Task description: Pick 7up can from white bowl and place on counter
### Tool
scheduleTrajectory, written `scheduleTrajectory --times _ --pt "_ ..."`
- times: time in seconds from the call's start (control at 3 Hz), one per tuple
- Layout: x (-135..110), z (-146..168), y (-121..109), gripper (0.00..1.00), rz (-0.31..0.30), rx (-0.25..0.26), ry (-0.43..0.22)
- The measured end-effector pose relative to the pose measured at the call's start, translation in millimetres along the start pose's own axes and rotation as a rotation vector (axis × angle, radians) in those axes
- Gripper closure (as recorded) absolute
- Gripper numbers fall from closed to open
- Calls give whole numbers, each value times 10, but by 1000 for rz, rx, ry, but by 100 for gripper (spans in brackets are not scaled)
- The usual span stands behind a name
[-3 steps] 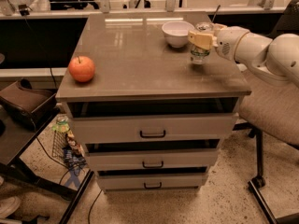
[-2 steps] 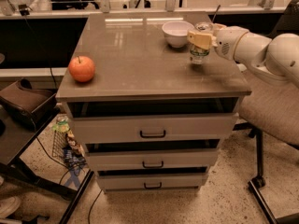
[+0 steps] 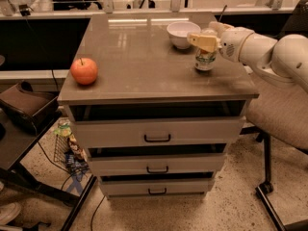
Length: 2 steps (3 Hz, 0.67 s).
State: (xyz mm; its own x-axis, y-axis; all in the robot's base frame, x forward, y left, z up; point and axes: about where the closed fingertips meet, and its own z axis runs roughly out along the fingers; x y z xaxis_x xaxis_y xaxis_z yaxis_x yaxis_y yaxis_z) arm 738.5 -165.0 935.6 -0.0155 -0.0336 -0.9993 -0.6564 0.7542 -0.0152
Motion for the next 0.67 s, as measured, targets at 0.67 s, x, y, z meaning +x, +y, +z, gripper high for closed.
scheduleTrajectory --times 0.67 --pt "-1 15 14 0 0 -3 0"
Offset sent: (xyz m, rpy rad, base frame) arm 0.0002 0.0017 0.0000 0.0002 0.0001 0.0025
